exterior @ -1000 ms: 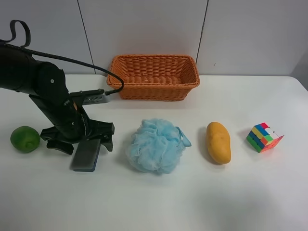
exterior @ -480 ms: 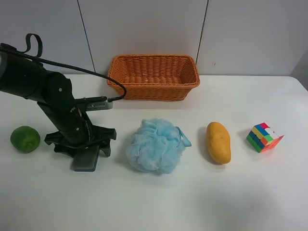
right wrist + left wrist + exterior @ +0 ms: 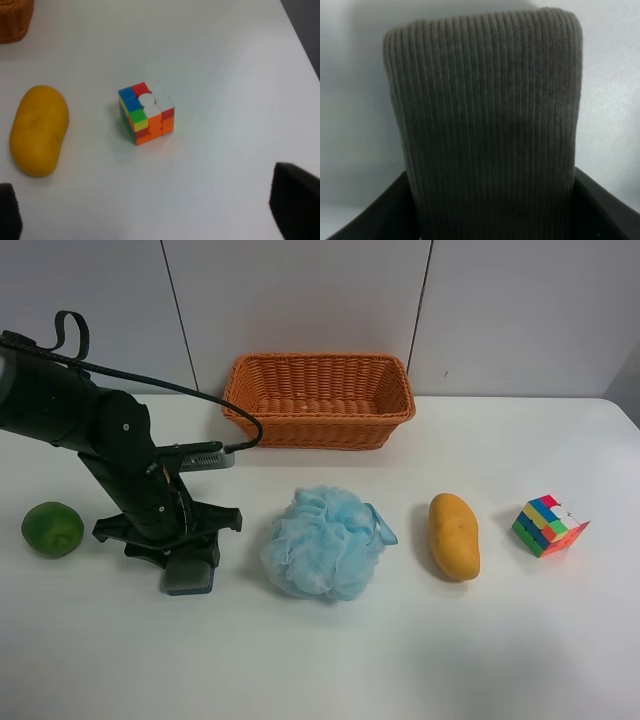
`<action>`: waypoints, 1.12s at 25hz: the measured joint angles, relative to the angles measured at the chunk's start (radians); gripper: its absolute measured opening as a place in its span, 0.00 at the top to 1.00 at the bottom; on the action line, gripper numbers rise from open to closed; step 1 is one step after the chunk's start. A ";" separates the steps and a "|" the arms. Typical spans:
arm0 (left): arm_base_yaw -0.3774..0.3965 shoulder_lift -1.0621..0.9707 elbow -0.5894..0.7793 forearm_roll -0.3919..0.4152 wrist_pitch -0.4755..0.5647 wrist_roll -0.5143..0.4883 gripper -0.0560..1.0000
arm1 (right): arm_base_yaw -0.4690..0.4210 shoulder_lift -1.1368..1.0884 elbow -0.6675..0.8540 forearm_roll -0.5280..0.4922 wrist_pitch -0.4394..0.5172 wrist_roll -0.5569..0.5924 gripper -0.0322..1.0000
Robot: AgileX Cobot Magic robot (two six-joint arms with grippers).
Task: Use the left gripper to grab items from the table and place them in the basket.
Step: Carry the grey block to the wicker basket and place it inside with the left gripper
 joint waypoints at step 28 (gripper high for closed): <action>0.000 0.046 -0.826 0.076 0.571 0.101 0.43 | 0.000 0.000 0.000 0.000 0.000 0.000 0.01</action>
